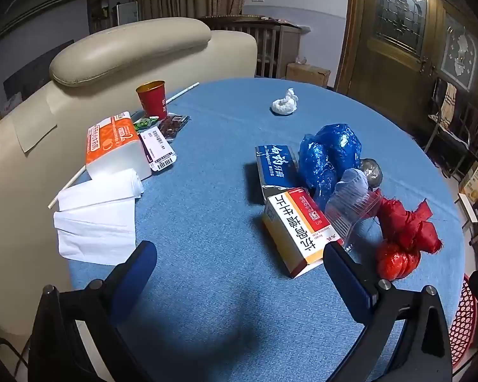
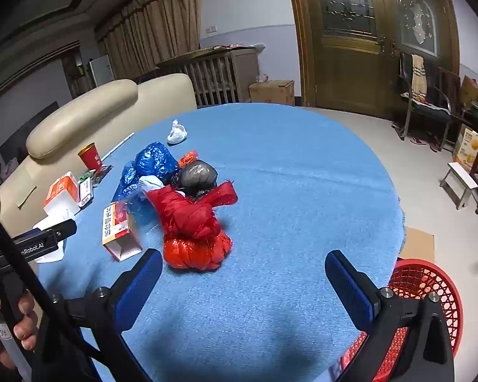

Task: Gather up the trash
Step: 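Move the right gripper toward the red plastic bag bundle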

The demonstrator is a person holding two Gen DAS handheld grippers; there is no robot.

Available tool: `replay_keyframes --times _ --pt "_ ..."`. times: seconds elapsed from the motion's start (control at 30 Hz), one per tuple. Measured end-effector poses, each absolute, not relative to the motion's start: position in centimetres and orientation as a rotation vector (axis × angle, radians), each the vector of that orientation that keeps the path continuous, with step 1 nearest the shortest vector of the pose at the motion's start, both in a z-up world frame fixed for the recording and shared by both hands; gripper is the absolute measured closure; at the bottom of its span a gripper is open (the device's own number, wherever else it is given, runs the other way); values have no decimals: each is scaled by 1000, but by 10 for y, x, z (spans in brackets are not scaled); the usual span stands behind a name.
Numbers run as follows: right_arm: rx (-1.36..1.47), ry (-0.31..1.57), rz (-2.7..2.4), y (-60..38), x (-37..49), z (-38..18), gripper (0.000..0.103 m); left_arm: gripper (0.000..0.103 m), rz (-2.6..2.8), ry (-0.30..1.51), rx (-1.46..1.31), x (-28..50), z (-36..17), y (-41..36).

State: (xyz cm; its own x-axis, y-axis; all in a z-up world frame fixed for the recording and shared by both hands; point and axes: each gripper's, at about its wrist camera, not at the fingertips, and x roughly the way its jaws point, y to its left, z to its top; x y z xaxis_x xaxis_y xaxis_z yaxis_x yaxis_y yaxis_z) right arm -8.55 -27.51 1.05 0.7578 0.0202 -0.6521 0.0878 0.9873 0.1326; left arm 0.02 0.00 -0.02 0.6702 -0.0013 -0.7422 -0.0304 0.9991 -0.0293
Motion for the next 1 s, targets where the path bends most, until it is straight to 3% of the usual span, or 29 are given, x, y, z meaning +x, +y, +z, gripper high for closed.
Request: replay_keyframes --times 1.0 --pt "147 706 39 -255 -63 17 0 0 11 832 -97 7 -2 15"
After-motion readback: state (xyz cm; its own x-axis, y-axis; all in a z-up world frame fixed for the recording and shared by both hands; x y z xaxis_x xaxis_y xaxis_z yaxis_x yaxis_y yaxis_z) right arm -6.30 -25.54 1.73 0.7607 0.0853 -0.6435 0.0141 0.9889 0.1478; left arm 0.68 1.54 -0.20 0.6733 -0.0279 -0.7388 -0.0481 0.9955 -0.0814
